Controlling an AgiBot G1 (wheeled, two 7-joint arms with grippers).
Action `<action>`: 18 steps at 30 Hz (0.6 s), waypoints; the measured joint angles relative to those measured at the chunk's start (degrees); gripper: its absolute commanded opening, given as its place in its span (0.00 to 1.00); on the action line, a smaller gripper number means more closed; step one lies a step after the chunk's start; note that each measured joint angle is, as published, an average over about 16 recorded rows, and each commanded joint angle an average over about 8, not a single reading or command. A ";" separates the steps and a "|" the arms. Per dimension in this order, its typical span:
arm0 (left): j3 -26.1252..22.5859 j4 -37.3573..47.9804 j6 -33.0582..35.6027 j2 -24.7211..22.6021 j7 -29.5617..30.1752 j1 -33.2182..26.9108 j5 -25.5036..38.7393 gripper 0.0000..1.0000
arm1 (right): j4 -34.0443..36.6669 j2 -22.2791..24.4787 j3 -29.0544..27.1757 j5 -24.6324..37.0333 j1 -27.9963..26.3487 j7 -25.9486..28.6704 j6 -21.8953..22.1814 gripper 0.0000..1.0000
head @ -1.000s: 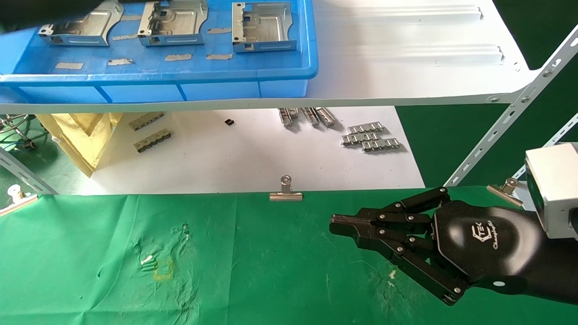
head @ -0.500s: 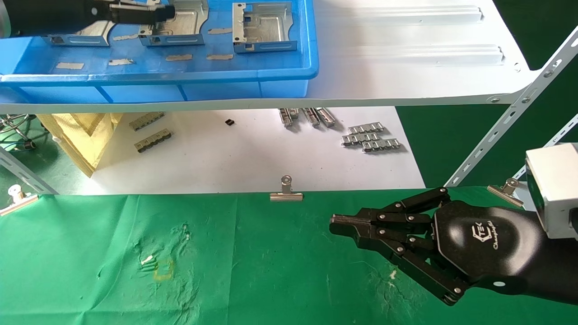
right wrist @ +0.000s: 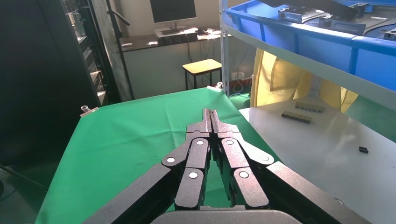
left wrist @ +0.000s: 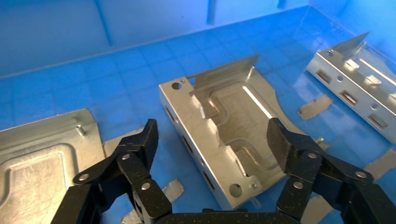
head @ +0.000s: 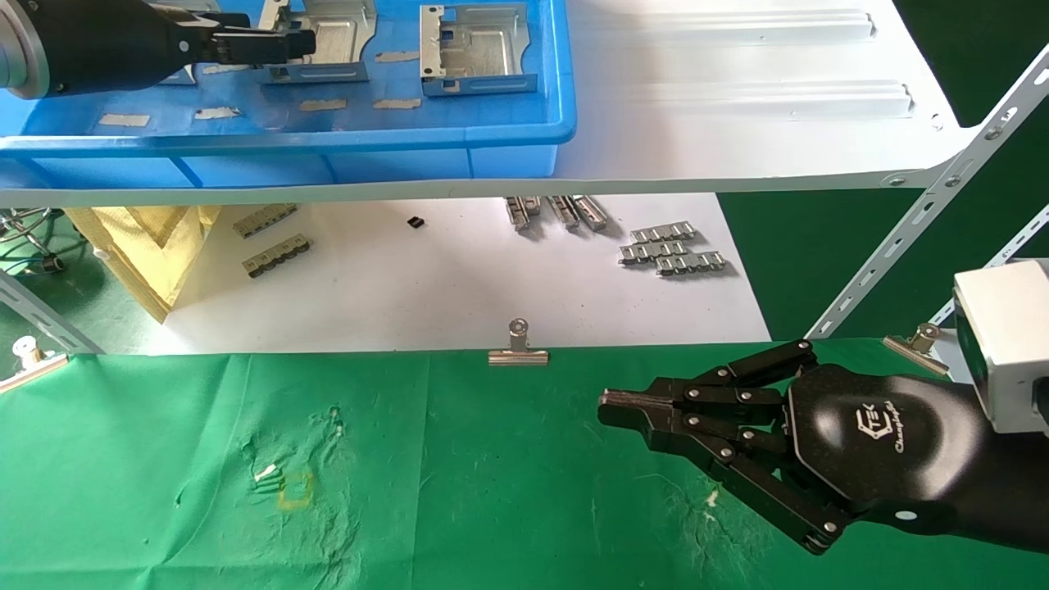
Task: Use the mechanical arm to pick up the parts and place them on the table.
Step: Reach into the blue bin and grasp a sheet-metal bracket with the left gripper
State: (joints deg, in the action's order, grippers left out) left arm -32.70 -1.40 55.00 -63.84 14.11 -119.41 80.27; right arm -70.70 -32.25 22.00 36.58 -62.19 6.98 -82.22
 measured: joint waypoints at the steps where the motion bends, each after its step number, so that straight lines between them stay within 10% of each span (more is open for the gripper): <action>1: 0.04 0.16 -0.13 -0.09 0.06 0.01 -0.06 0.00 | 0.00 0.00 0.00 0.00 0.00 0.00 0.00 0.00; 18: 0.54 1.26 -1.34 -0.70 0.80 0.05 -0.77 0.00 | 0.00 0.00 0.00 0.00 0.00 0.00 0.00 0.01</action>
State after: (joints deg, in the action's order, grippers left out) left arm -32.17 -0.14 53.66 -64.54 14.91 -119.35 79.50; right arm -70.70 -32.25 22.00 36.58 -62.19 6.98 -82.22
